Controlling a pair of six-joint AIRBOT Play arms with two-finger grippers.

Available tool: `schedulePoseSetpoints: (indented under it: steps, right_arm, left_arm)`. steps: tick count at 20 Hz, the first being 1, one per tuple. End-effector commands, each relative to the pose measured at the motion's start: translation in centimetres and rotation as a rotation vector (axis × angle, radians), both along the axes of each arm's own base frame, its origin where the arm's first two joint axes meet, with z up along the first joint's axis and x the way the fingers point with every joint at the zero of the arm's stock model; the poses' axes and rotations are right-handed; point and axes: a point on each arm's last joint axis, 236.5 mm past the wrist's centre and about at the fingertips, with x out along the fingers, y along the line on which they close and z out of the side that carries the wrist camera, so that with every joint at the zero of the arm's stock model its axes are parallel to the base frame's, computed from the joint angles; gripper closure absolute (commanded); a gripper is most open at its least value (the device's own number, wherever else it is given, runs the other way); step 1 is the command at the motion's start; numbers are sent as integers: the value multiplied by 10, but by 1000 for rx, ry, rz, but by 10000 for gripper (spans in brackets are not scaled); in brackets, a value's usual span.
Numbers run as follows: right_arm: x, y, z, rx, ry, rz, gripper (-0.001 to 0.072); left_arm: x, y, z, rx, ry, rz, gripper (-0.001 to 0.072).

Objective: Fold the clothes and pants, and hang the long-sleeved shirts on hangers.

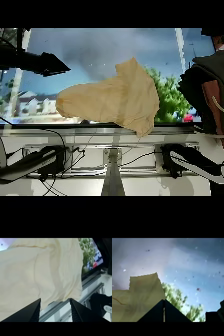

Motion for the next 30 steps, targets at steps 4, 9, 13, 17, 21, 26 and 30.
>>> schedulePoseSetpoints:
  steps: [4, 9, 13, 17, 21, 26, 30]
  right_arm:
    - [4, 1, 6, 6, -30, 0, 694]
    - [21, -15, 16, -75, -119, -25, 694]
    - [3, -81, -69, -219, 183, -105, 695]
    - [-34, -111, -186, -77, 513, -169, 696]
    - [-105, -37, -284, 230, 818, 24, 696]
    - [-195, 2, -356, 347, 1047, 112, 695]
    - [-220, -1, -404, 354, 1118, -3, 257]
  left_arm:
    - [30, 4, 8, -13, -91, 97, 298]
    - [33, 5, 9, -13, -99, 106, 298]
    - [47, 13, 8, 13, -139, 155, 298]
    - [39, 23, -6, 85, -112, 135, 297]
    - [44, 44, -19, 191, -137, 142, 298]
    - [56, 65, -2, 210, -239, 201, 298]
    - [57, 76, 6, 216, -261, 237, 299]
